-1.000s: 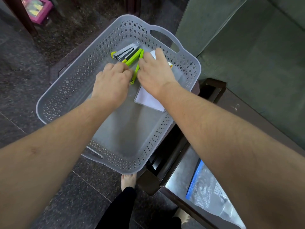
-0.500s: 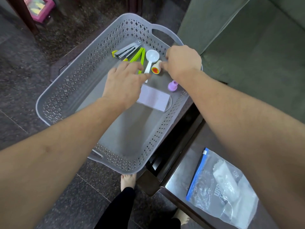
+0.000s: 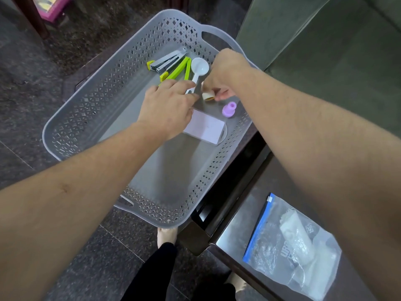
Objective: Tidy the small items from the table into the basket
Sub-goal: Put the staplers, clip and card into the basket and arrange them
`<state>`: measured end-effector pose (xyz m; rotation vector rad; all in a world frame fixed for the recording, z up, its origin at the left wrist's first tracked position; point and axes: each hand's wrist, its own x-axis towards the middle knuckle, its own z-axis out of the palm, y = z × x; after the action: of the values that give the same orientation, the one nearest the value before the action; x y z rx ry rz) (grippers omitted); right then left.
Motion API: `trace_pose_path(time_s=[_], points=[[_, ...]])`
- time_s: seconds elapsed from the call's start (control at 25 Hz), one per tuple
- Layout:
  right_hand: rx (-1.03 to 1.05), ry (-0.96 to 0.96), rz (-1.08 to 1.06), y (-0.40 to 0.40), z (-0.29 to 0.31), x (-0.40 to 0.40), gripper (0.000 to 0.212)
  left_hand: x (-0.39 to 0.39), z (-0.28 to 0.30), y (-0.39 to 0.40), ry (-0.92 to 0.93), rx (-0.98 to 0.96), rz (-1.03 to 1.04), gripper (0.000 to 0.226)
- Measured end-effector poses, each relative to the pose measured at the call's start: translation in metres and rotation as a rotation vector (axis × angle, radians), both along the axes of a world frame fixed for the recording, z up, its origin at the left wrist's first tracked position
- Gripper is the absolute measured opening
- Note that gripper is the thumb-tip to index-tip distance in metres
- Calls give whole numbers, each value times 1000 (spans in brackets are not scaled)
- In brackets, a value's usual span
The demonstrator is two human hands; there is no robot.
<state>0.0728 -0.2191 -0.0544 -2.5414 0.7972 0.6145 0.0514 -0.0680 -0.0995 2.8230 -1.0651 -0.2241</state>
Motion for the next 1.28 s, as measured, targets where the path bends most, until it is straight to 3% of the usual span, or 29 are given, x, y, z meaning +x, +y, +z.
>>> trace_pose_path(time_s=[0.2,0.36,0.56,0.76,0.96,1.28], points=[[-312,-45,247,-28,17,-21,34,-6,-1,-2,-54,-89,11,38],[-433,-68,411,-32,14,-45,26,-21,-1,-7,-77,-173,33,36],[-591,-36,508,-36,9,-56,28,-10,-8,-18,-102,-108,198,44],[-620,-60,535,-36,16,-62,30,-2,-9,-36,-147,-83,167,38],[-642,-78,543,-37,14,-64,21,-10,-14,-37,-36,-129,113,46],[-613,-123,529,-35,13,-66,26,-5,-7,-47,89,-127,44,50]])
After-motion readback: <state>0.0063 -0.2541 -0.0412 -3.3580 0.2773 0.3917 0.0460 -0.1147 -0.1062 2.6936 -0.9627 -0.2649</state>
